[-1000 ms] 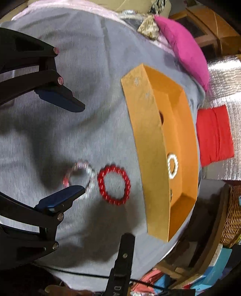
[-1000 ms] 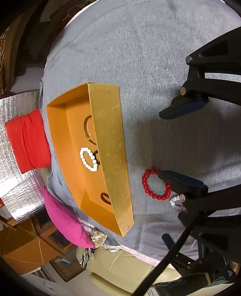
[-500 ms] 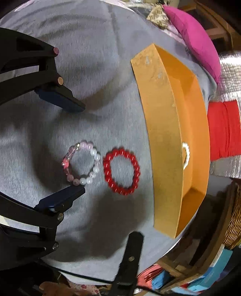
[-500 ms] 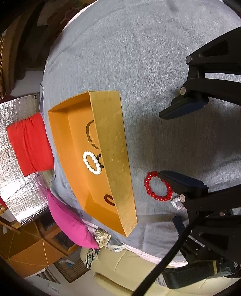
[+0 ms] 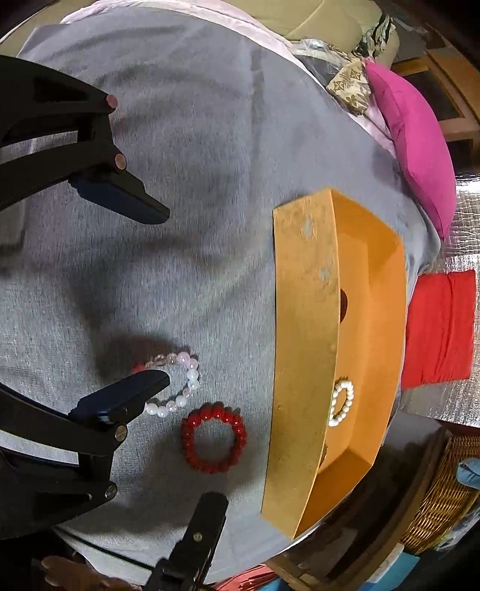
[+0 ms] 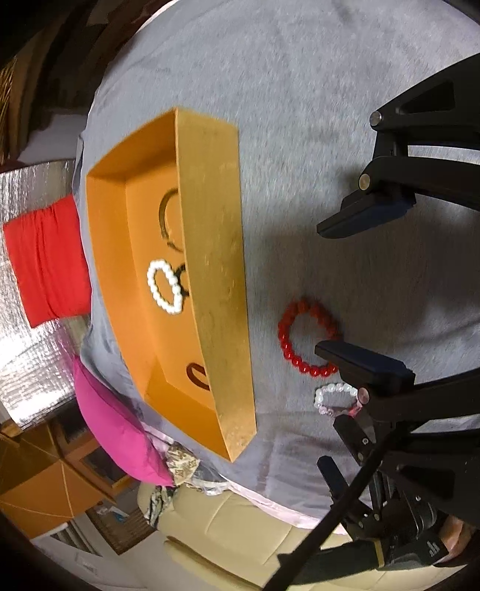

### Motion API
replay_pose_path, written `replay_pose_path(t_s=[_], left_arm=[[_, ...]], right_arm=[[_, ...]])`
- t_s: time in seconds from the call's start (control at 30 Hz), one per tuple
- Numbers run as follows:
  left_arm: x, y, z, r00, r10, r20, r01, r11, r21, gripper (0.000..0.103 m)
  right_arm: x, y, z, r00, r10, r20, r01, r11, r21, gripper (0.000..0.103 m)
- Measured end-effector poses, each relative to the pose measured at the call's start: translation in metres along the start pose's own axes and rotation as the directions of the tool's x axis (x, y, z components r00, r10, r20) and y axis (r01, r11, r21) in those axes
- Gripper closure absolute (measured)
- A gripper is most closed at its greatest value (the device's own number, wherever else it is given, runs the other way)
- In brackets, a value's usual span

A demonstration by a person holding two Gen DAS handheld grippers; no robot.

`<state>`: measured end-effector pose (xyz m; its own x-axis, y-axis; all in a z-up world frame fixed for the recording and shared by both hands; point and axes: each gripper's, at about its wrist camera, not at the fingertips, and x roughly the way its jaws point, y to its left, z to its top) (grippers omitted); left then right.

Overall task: Organize jewelry
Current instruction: 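Move the left tool over the pink crystal bracelet while the right lowers around the red bead bracelet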

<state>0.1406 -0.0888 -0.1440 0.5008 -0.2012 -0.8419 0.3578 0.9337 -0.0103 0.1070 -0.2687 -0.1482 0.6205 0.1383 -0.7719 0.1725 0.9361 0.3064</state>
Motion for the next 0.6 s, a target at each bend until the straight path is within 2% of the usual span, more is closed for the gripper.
replay_pose_path(t_s=[0.13, 0.2, 0.33, 0.37, 0.4, 0.6], left_arm=[[-0.005, -0.003, -0.006, 1.0, -0.007, 0.0, 0.007, 1.0, 0.013, 0.021], [0.0, -0.002, -0.002, 1.0, -0.01, 0.0, 0.01, 1.0, 0.018, 0.021], [-0.003, -0.005, -0.005, 1.0, -0.013, -0.001, 0.013, 0.999, 0.034, 0.021], [-0.004, -0.005, -0.005, 1.0, -0.012, -0.001, 0.012, 0.999, 0.035, 0.021], [-0.004, -0.007, -0.006, 1.0, -0.011, 0.0, 0.011, 0.999, 0.039, 0.021], [-0.004, -0.015, -0.004, 1.0, 0.006, 0.006, -0.006, 0.998, 0.056, 0.021]], right_arm=[[0.011, 0.014, 0.002, 1.0, -0.003, -0.005, 0.003, 0.999, -0.04, 0.044], [0.018, 0.021, 0.002, 0.999, -0.034, -0.002, 0.034, 0.997, -0.064, 0.059], [0.034, 0.028, 0.001, 0.996, -0.093, -0.014, 0.091, 0.99, -0.105, 0.071], [0.036, 0.03, 0.0, 0.994, -0.11, -0.01, 0.109, 0.987, -0.117, 0.08], [0.036, 0.033, -0.001, 0.991, -0.135, 0.002, 0.134, 0.981, -0.143, 0.085], [0.028, 0.03, -0.005, 0.975, -0.215, 0.052, 0.222, 0.955, -0.199, 0.086]])
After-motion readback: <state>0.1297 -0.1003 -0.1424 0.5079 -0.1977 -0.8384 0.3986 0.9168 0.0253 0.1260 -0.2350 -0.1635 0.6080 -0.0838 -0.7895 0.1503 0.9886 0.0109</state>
